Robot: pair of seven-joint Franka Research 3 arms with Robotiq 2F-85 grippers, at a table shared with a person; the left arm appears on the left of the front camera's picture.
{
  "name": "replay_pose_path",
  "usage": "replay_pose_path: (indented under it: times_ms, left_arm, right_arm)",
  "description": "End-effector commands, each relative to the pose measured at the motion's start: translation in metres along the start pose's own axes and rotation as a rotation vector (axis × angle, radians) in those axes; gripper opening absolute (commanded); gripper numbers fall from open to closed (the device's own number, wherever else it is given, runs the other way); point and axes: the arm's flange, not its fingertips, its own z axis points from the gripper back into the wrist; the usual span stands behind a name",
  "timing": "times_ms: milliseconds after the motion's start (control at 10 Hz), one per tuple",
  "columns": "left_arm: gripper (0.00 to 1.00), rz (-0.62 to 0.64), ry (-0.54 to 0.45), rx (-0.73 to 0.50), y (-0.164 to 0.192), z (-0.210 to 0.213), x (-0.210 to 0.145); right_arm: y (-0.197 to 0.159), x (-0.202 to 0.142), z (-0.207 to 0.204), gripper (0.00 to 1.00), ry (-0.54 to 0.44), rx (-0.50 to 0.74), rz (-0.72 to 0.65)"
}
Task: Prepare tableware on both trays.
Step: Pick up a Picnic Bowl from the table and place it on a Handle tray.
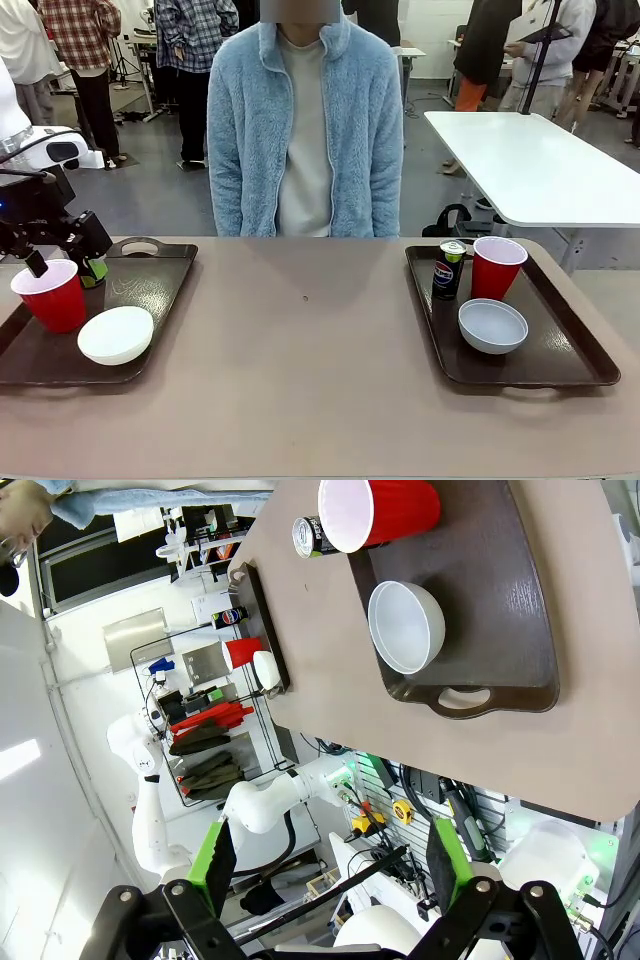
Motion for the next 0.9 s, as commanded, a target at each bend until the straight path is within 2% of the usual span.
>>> replay_pose_path:
  times_ms: [0,700,800]
  left_arm:
    - [1.0,-0.008,0.004,-0.007,0.0,-0.002,-0.001]
    - [1.0,0.0,0.0,0.0,0.0,0.0,0.0]
    - [1.0,0.015,-0.01,-0.234,0.029,0.021,0.012]
  right_arm:
    - [0.001,-0.003,-0.003,1.0,-0.01,0.01,-0.011]
    - [0.001,-0.003,-0.003,1.0,-0.01,0.01,-0.011]
    - [0.001,-0.003,-0.003,1.0,-0.01,0.01,-0.011]
